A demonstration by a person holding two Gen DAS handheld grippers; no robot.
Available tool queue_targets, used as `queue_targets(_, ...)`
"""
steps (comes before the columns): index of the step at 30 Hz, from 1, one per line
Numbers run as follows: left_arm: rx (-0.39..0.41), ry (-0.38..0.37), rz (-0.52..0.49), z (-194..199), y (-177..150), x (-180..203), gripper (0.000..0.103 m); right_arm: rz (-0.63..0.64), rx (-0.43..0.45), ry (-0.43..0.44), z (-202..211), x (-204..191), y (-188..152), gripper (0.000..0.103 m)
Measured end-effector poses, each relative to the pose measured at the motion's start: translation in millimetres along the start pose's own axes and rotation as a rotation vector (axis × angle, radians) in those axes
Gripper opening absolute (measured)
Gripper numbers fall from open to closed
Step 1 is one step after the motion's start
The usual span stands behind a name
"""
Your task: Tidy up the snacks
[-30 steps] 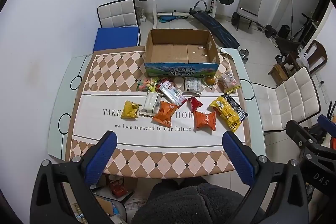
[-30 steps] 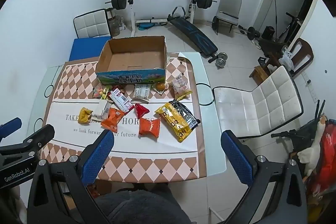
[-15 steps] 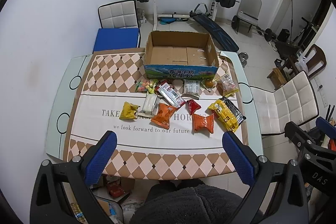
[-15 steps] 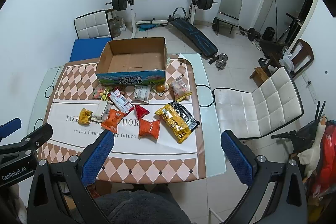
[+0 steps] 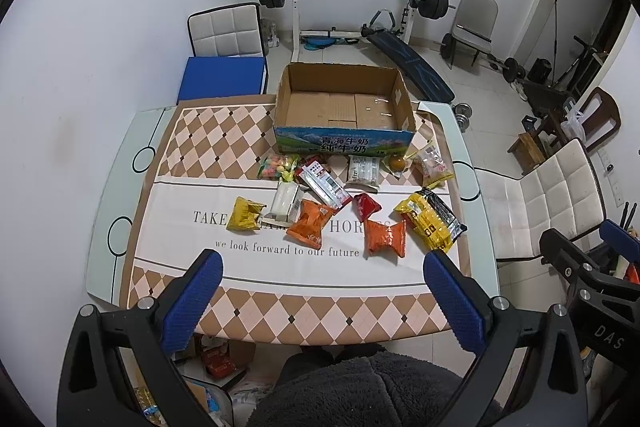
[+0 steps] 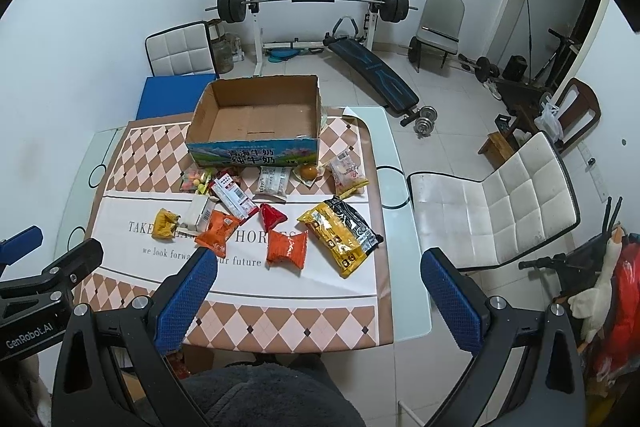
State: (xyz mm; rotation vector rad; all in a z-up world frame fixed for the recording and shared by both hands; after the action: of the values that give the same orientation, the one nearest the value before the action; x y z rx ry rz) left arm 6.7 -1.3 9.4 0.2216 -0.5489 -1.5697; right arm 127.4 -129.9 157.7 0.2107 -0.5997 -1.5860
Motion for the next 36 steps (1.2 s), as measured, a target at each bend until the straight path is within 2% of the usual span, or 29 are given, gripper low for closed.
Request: queue_targets(36,0.009,-0.005,0.001,6.3,6.3,2.2,0.103,-0.002,0.010,0.004,4.3,-1.8,2.9,0.103)
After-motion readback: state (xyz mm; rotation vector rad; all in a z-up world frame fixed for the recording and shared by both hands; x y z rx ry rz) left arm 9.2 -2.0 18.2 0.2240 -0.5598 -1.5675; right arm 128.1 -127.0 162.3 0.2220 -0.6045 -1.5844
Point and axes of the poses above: each gripper's, at about its wrist camera, not at the fingertips, and z roughly against the way its jaws point, x to its right, y to its top, the point moved 1 cm from there along -z, roughly the way its jaws point, and after that the axes turned 11 degrees about -y, right-handed, at the moved point
